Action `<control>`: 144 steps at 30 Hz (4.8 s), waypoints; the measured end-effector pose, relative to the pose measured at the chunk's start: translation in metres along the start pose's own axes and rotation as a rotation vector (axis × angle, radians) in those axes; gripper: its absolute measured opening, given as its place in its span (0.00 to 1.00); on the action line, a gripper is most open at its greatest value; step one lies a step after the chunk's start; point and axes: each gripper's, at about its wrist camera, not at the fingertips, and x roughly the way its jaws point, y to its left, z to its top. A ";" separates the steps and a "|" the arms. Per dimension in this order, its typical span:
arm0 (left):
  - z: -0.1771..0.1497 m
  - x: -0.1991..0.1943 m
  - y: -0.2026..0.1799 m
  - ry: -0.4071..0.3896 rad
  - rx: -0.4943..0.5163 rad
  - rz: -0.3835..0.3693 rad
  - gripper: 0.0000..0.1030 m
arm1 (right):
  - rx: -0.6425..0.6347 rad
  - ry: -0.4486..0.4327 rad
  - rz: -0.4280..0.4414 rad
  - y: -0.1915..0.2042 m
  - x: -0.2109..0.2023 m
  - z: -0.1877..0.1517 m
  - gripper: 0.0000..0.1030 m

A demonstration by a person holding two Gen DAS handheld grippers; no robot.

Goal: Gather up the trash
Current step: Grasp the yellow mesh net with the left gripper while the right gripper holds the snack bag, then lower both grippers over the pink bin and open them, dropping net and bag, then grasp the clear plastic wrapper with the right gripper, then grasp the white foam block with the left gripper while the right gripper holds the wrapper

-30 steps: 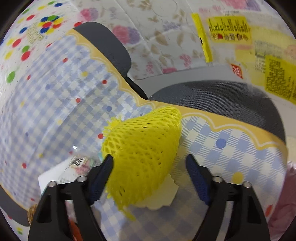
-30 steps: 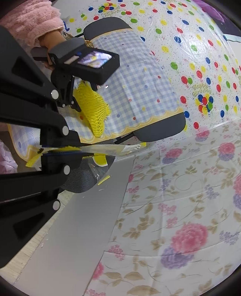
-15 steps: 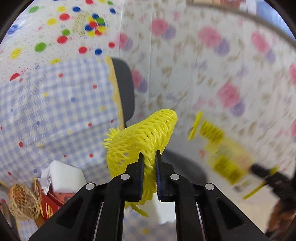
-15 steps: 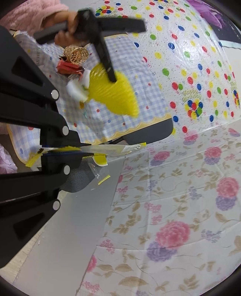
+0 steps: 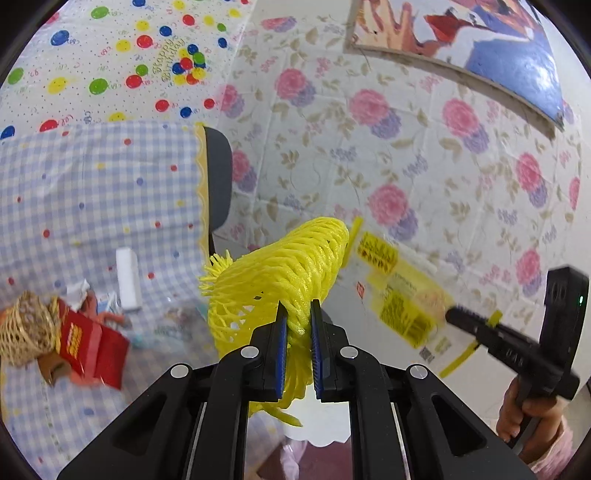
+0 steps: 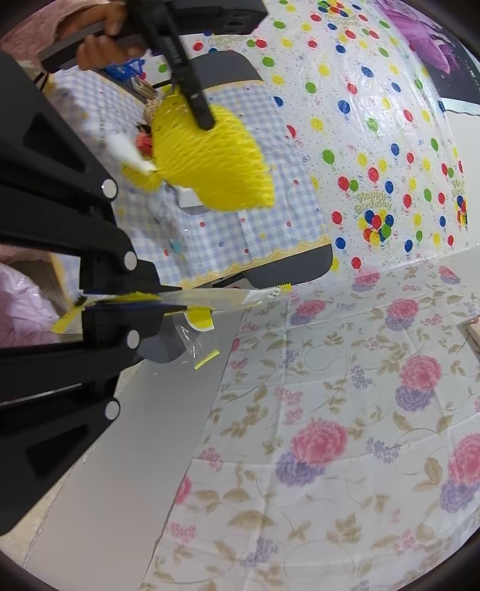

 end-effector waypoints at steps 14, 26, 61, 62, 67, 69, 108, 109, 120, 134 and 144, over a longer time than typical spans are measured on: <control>-0.111 0.032 -0.071 0.271 0.080 -0.120 0.12 | 0.067 0.119 -0.111 -0.020 -0.049 -0.064 0.04; -0.164 0.097 -0.084 0.591 0.105 -0.178 0.16 | 0.145 0.278 -0.129 -0.045 -0.027 -0.107 0.04; -0.118 0.039 0.040 0.341 -0.104 0.172 0.66 | -0.011 0.337 -0.068 0.003 0.073 -0.094 0.49; -0.117 0.036 0.047 0.333 -0.114 0.187 0.66 | -0.023 0.332 -0.056 0.007 0.075 -0.091 0.48; -0.108 0.023 0.076 0.291 -0.149 0.266 0.66 | -0.073 0.325 0.026 0.038 0.105 -0.073 0.46; -0.102 0.019 0.089 0.272 -0.155 0.307 0.66 | -0.091 0.329 0.064 0.051 0.120 -0.066 0.46; -0.067 0.008 0.191 0.220 -0.180 0.591 0.66 | 0.100 0.299 0.256 0.101 0.270 -0.005 0.04; -0.067 0.009 0.188 0.221 -0.177 0.589 0.66 | 0.044 0.262 0.234 0.101 0.253 -0.001 0.04; -0.045 0.051 0.134 0.231 -0.081 0.515 0.78 | -0.096 0.152 0.155 0.074 0.179 0.001 0.04; -0.001 0.200 0.137 0.343 -0.145 0.552 0.86 | -0.022 0.030 0.047 0.020 0.178 0.021 0.04; -0.001 0.265 0.168 0.450 -0.192 0.584 0.85 | 0.015 0.086 0.041 0.005 0.195 0.009 0.04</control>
